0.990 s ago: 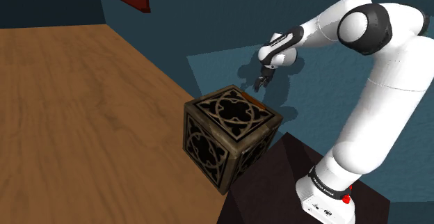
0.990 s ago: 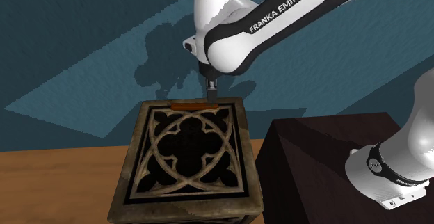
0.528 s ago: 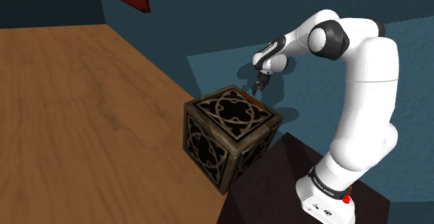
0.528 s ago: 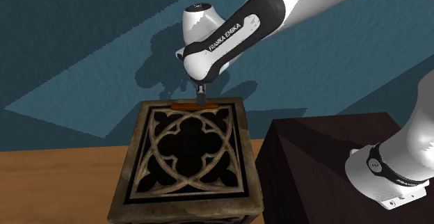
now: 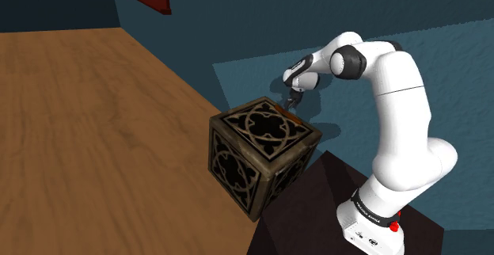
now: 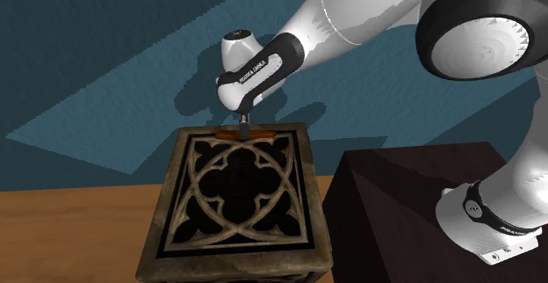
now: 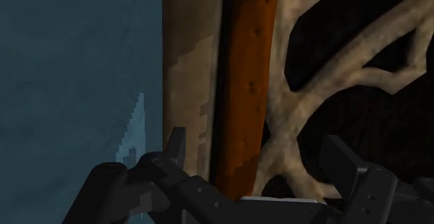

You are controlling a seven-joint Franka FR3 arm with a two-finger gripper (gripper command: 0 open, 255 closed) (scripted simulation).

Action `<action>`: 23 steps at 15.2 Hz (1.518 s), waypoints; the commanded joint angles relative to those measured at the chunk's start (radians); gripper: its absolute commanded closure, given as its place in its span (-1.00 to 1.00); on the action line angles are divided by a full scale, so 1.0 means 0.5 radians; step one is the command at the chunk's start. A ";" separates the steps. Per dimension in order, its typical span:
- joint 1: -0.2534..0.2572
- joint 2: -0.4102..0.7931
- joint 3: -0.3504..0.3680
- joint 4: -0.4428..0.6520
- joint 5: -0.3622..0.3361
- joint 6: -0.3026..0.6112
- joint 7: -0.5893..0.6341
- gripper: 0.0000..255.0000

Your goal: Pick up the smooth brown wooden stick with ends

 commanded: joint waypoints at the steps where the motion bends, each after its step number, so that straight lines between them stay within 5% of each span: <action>1: -0.021 0.073 0.014 0.070 0.010 0.002 -0.008 -1.00; 8: -0.044 0.193 0.044 0.117 0.037 0.077 -0.024 -1.00; 9: -0.044 0.190 0.044 0.115 0.036 0.076 -0.024 1.00; 23: -0.023 0.085 0.017 0.074 0.013 0.010 -0.009 1.00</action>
